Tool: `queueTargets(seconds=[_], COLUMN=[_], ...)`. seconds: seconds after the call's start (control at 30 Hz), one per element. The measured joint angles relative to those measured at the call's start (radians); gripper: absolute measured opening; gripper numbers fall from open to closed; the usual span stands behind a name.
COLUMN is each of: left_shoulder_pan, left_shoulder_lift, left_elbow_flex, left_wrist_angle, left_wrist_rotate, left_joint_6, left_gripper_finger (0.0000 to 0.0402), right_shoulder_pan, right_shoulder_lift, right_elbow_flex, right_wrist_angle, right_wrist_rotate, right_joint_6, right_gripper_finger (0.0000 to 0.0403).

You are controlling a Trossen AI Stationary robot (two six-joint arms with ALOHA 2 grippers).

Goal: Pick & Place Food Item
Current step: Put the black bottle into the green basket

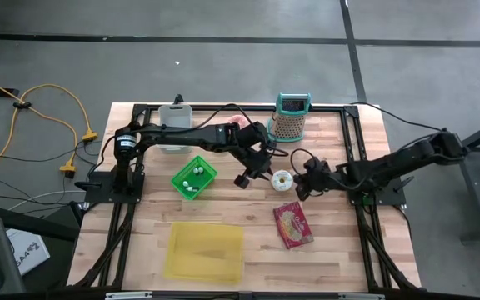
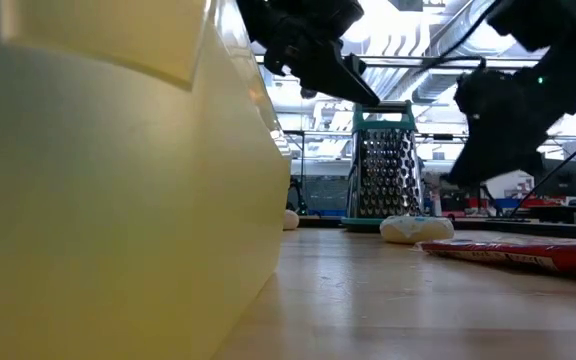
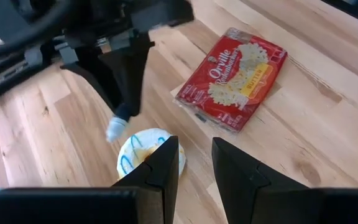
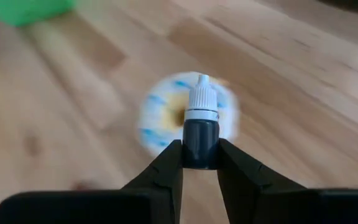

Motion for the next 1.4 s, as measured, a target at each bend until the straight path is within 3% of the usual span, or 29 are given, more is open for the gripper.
queueTargets(seconds=[0.33, 0.57, 1.4], left_shoulder_pan=[0.000, -0.001, -0.003], left_shoulder_lift=[0.000, 0.000, 0.000], left_elbow_flex=[0.000, 0.000, 0.000], left_wrist_angle=[0.001, 0.020, 0.047], left_wrist_rotate=[0.079, 0.081, 0.150], left_joint_6=[0.068, 0.067, 0.049], left_gripper_finger=[0.0091, 0.0091, 0.0091], right_shoulder_pan=[0.067, 0.104, 0.129], right_shoulder_lift=[0.000, 0.000, 0.000], right_elbow_flex=[0.000, 0.000, 0.002], right_wrist_angle=[0.244, 0.357, 0.478], right_wrist_rotate=[-0.039, -0.075, -0.114], right_joint_6=[-0.093, -0.129, -0.199], right_gripper_finger=[0.0073, 0.0074, 0.0075])
